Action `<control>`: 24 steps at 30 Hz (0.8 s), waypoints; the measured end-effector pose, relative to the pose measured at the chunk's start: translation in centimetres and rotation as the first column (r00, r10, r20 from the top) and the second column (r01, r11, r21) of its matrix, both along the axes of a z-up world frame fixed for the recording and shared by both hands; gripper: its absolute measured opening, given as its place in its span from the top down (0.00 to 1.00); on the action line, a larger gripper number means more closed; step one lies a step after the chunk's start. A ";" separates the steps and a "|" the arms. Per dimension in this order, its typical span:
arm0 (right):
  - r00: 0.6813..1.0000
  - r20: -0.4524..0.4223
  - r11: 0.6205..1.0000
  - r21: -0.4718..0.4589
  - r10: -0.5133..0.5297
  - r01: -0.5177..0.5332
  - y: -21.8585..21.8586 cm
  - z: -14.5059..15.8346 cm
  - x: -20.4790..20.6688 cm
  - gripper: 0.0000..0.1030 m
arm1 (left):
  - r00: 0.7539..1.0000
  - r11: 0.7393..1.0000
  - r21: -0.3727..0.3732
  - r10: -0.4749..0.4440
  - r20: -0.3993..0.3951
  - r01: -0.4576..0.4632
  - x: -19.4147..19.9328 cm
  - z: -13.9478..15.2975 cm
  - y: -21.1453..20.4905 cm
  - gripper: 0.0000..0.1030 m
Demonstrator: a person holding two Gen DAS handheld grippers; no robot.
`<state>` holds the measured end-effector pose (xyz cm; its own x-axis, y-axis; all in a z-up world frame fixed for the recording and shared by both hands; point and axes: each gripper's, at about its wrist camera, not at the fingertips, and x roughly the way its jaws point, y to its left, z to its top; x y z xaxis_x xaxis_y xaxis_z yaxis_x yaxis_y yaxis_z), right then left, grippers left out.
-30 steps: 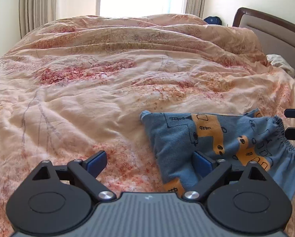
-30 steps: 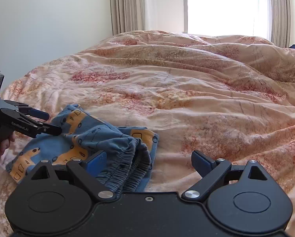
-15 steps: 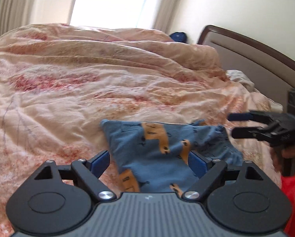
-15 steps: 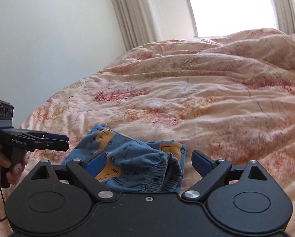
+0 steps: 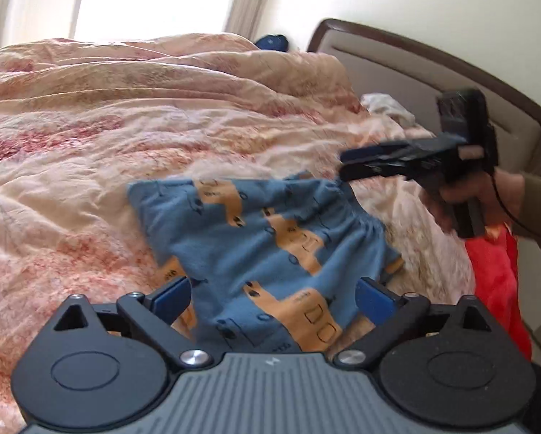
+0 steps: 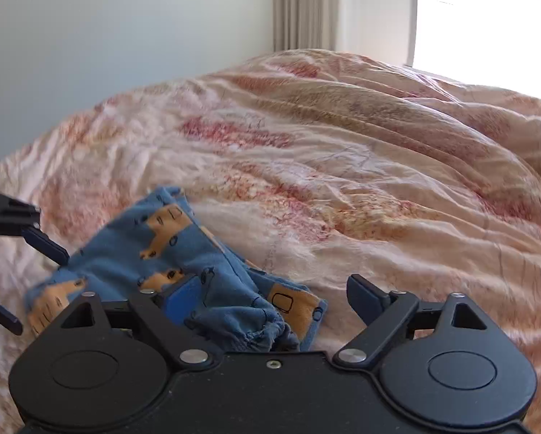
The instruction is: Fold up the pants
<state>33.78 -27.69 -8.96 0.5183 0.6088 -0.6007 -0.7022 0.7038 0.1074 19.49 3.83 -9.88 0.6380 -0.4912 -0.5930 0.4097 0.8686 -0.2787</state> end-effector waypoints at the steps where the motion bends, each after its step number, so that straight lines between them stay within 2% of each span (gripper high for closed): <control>1: 0.997 -0.066 0.996 0.082 -0.033 0.038 -1.6 0.2 -0.1 0.02 | 0.999 1.000 -0.006 0.028 -0.017 -0.028 0.8 -0.1 0.5 0.03; 3: 0.966 -0.254 0.971 0.217 -0.045 0.102 -4.1 -0.6 0.2 0.03 | 0.996 0.997 -0.009 0.075 -0.056 -0.076 2.5 -0.6 1.0 0.04; 5: 0.908 -0.416 0.946 0.276 -0.042 0.170 -5.5 -2.5 0.4 0.08 | 0.984 0.990 -0.035 0.132 -0.120 -0.137 4.3 -1.5 1.5 0.05; 7: 0.872 -0.483 0.937 0.265 -0.075 0.227 -6.1 -4.0 0.3 0.10 | 0.967 0.979 -0.072 0.173 -0.184 -0.189 5.5 -2.6 2.2 0.05; 9: 0.843 -0.533 0.910 0.306 -0.078 0.278 -7.0 -5.1 0.4 0.10 | 0.958 0.971 -0.111 0.182 -0.222 -0.210 6.1 -3.4 2.7 0.05; 11: 0.817 -0.574 0.868 0.377 -0.054 0.322 -7.8 -5.7 0.7 0.10 | 0.956 0.967 -0.140 0.175 -0.234 -0.211 6.3 -3.8 2.8 0.05; 12: 0.815 -0.578 0.862 0.390 -0.043 0.323 -7.8 -5.8 0.8 0.12 | 0.955 0.967 -0.143 0.172 -0.240 -0.210 6.5 -3.9 2.7 0.03; 14: 0.826 -0.563 0.883 0.375 -0.023 0.281 -7.1 -5.7 1.0 0.12 | 0.953 0.969 -0.140 0.166 -0.252 -0.206 7.1 -4.3 2.4 0.01; 17: 0.838 -0.545 0.910 0.334 -0.025 0.244 -5.9 -5.9 1.3 0.12 | 0.954 0.976 -0.094 0.169 -0.247 -0.198 7.5 -4.7 1.5 0.01; 19: 0.836 -0.548 0.908 0.338 -0.024 0.248 -5.6 -6.4 1.6 0.12 | 0.953 0.975 -0.091 0.176 -0.248 -0.204 7.8 -4.7 1.2 0.01; 23: 0.822 -0.568 0.886 0.398 0.037 0.236 -5.7 -6.9 1.8 0.12 | 0.950 0.965 -0.160 0.160 -0.270 -0.208 8.4 -4.6 1.2 0.01; 24: 0.816 -0.572 0.885 0.417 0.080 0.205 -5.3 -6.8 1.7 0.17 | 0.953 0.964 -0.180 0.141 -0.269 -0.194 8.4 -4.5 1.2 0.01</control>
<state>35.50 -33.03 -15.72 0.2236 0.8555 -0.4670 -0.3704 0.5177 0.7712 27.91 5.03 -14.38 0.5643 -0.5161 -0.6444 0.1565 0.8333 -0.5302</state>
